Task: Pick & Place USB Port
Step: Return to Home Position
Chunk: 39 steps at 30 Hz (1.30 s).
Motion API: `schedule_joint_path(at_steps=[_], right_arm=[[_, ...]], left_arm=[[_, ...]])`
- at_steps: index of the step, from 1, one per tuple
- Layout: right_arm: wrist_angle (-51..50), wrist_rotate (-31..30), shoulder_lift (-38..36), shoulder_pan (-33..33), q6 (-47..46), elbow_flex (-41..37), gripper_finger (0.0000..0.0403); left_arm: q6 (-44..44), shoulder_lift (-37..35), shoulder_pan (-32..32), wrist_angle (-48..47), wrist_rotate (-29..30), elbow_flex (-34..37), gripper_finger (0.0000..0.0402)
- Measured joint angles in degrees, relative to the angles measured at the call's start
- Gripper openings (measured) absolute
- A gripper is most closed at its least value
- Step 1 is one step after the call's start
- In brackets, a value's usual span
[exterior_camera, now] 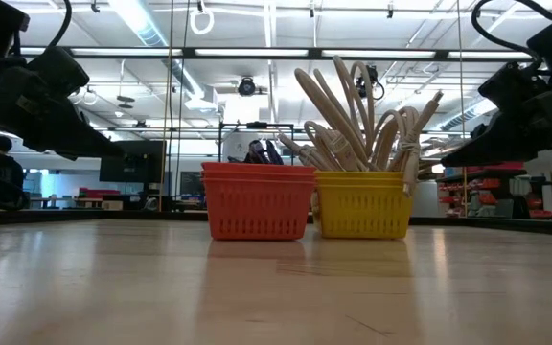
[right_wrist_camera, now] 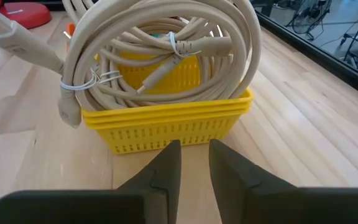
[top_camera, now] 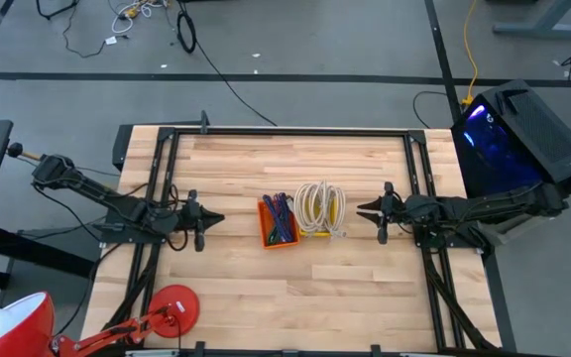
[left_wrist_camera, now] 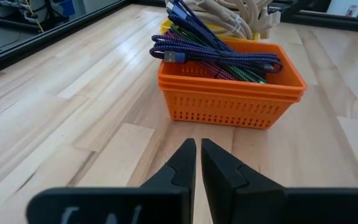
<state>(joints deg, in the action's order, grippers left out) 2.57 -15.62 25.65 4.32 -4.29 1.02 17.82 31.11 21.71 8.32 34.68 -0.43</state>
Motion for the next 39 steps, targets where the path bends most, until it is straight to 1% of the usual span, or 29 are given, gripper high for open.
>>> schedule_joint_path(at_steps=[5, 7, 10, 16, 19, 22, 25, 27, 30, 33, 35, 39], right_arm=[[0.0, 0.0, 0.0, 0.0, 0.0, 0.0, 0.0084], [0.0, 0.0, 0.0, 0.0, -0.1, 0.0, 0.0084], [0.0, 0.0, 0.0, 0.0, -0.2, 0.0, 0.0084], [0.4, 0.0, 0.0, 0.0, -0.2, 0.0, 0.0084], [0.2, 0.0, -0.4, 0.0, -0.2, 0.1, 0.0084], [0.0, 0.1, -4.0, 0.0, -0.1, 0.0, 0.0084], [0.0, 0.1, -11.9, 0.0, -0.1, 0.0, 0.0084], [0.5, 0.0, -17.8, 0.0, -0.1, 0.1, 0.0084], [1.4, 0.0, -24.9, -0.4, 0.0, 0.1, 0.0084], [4.8, 0.4, -25.6, -1.2, 0.0, -0.1, 0.0084], [8.0, -0.4, -25.6, -1.3, 0.0, -0.1, 0.0084], [10.7, 0.0, -25.6, -1.9, 0.0, -0.1, 0.0084]], left_arm=[[0.0, -0.1, 0.0, -0.1, 0.0, 0.0, 0.0028], [0.0, -1.8, -0.2, -0.8, 0.0, 0.0, 0.0028], [0.0, -6.3, -1.3, -0.4, -0.4, 0.0, 0.0028], [0.0, -19.8, -5.0, -0.4, -0.5, 0.0, 0.0028], [0.0, -25.0, -7.4, -0.3, -0.5, 0.0, 0.0028], [0.0, -28.5, -10.1, -0.4, -0.5, 0.0, 0.0028], [0.0, -31.2, -13.3, -0.3, -0.5, 0.0, 0.0028], [0.0, -31.1, -15.3, 0.3, -0.4, 0.0, 0.0028], [0.0, -31.1, -17.1, 0.7, -0.4, 0.0, 0.0028], [0.0, -31.1, -17.4, 0.8, 0.0, 0.0, 0.0028], [0.0, -31.1, -17.4, 0.6, -0.1, 0.0, 0.0028], [0.0, -31.1, -17.4, 0.5, 0.0, 0.0, 0.0028]])
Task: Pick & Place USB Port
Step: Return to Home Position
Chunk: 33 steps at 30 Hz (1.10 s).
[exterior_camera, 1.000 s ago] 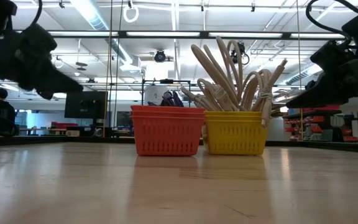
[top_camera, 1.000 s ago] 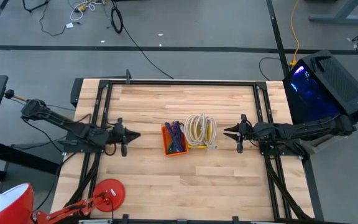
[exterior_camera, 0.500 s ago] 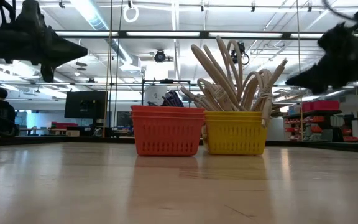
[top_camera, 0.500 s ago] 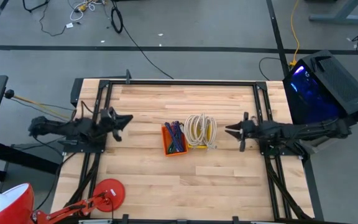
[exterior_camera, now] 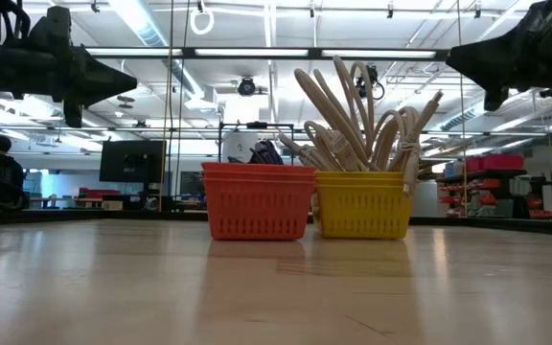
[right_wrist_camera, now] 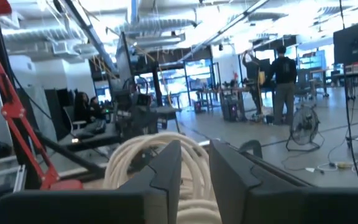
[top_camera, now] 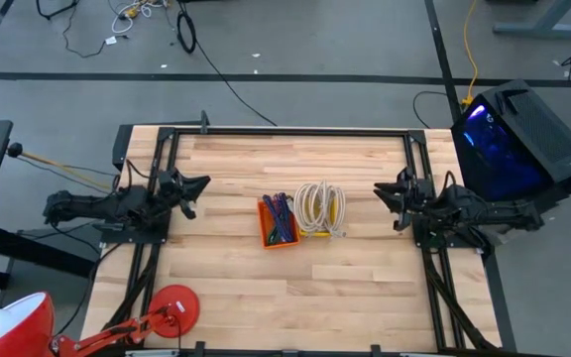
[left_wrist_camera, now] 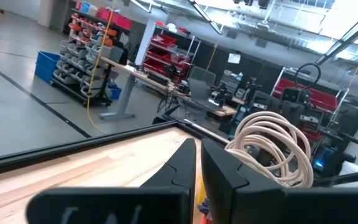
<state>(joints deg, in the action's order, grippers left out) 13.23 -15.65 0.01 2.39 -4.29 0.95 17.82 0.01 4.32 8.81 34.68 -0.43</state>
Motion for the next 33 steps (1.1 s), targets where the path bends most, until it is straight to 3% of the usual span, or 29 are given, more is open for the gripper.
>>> schedule_joint_path(at_steps=[33], right_arm=[[-0.4, 0.1, 0.0, -0.2, -0.1, 0.0, 0.0084]], left_arm=[[0.0, 0.3, 0.0, -0.1, 0.0, 0.0, 0.0028]])
